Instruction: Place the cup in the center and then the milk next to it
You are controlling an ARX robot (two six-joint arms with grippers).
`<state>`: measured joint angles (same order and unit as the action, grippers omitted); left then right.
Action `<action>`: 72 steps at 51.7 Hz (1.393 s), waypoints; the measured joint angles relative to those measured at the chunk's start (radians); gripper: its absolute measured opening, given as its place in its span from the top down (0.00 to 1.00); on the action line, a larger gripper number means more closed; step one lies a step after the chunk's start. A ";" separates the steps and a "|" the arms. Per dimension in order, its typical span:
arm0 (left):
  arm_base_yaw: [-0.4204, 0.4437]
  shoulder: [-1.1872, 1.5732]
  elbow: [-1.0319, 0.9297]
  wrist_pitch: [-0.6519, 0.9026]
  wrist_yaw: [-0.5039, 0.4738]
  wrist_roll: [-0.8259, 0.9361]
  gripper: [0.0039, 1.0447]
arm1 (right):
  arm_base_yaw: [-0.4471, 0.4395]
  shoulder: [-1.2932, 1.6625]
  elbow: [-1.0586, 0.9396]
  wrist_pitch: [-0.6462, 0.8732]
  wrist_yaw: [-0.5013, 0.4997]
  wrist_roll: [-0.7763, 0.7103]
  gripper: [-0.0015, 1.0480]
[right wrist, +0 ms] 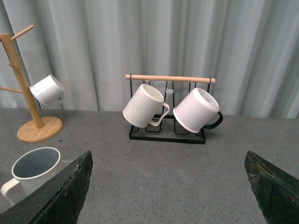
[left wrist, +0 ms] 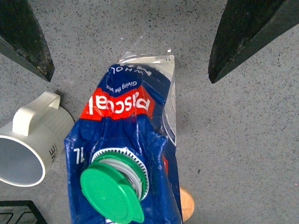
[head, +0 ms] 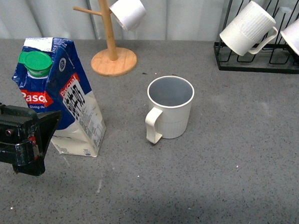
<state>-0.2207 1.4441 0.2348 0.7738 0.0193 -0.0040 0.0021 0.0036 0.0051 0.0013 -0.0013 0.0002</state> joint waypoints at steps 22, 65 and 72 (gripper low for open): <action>0.026 0.103 0.071 0.039 -0.025 0.001 0.06 | 0.000 0.000 0.000 0.000 0.000 0.000 0.09; -0.007 0.100 0.138 -0.001 -0.042 -0.016 0.86 | 0.000 0.000 0.000 0.000 0.000 0.000 0.09; -0.044 0.104 0.180 0.000 -0.064 -0.022 0.96 | 0.000 0.000 0.000 0.000 0.000 0.000 0.09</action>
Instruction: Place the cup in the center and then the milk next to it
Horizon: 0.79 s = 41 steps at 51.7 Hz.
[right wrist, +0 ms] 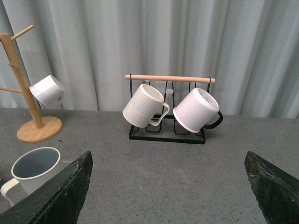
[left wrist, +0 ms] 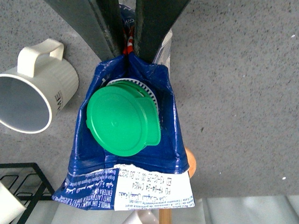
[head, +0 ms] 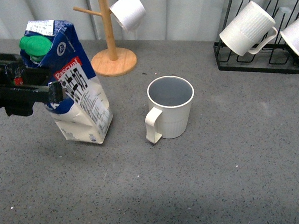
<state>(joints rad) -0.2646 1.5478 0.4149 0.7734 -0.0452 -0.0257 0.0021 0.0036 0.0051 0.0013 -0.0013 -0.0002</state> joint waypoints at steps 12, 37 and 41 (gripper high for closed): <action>-0.072 0.077 0.064 0.019 -0.034 0.002 0.96 | 0.000 0.000 0.000 0.000 0.000 0.000 0.09; -0.161 0.152 0.126 0.023 -0.066 -0.005 0.96 | 0.000 0.000 0.000 0.000 0.000 0.000 0.09; -0.163 0.161 0.131 0.027 -0.068 -0.004 0.96 | 0.000 0.000 0.000 0.000 0.000 0.000 0.09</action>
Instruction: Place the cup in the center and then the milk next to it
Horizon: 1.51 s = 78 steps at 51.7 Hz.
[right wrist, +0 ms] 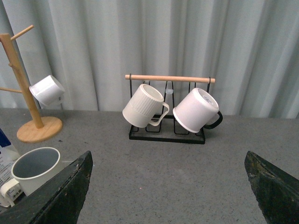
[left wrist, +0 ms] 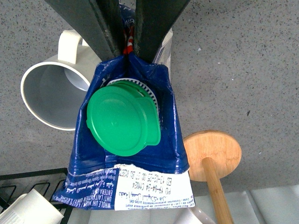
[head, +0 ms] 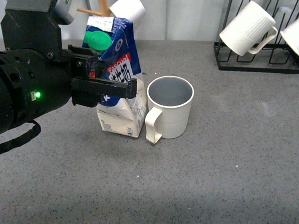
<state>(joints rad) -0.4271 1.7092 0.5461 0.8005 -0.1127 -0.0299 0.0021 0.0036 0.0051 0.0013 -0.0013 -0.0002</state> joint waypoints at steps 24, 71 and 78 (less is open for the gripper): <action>-0.023 0.032 0.016 -0.004 -0.008 0.001 0.51 | 0.000 0.000 0.000 0.000 0.000 0.000 0.09; 0.311 -0.086 0.060 -0.036 0.000 0.009 0.06 | 0.000 0.000 0.000 0.000 0.000 0.000 0.09; 0.325 -0.067 -0.063 0.301 0.015 0.015 0.26 | 0.000 0.000 0.000 0.000 0.000 0.000 0.09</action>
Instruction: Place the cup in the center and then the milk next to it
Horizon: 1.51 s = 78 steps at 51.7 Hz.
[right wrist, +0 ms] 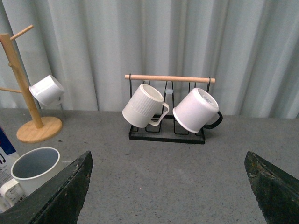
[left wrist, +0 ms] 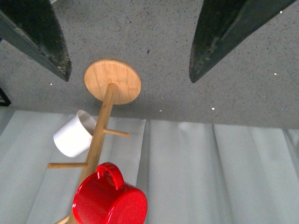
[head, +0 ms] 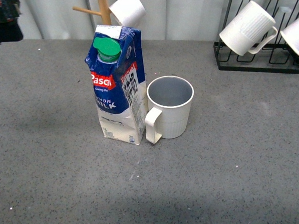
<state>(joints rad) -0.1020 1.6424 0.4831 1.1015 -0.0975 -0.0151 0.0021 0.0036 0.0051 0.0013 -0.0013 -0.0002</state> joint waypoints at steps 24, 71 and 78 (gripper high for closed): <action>0.088 -0.331 -0.300 0.015 0.092 0.009 0.96 | 0.000 0.000 0.000 0.000 0.000 0.000 0.09; 0.100 -1.123 -0.463 -0.587 0.097 0.010 0.96 | 0.000 0.000 0.000 0.000 0.000 0.000 0.09; 0.100 -1.197 -0.464 -0.657 0.097 0.010 0.96 | 0.000 0.000 0.000 0.000 0.000 0.000 0.09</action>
<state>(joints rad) -0.0025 0.4450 0.0193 0.4450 -0.0002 -0.0055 0.0021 0.0036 0.0051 0.0013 -0.0010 -0.0002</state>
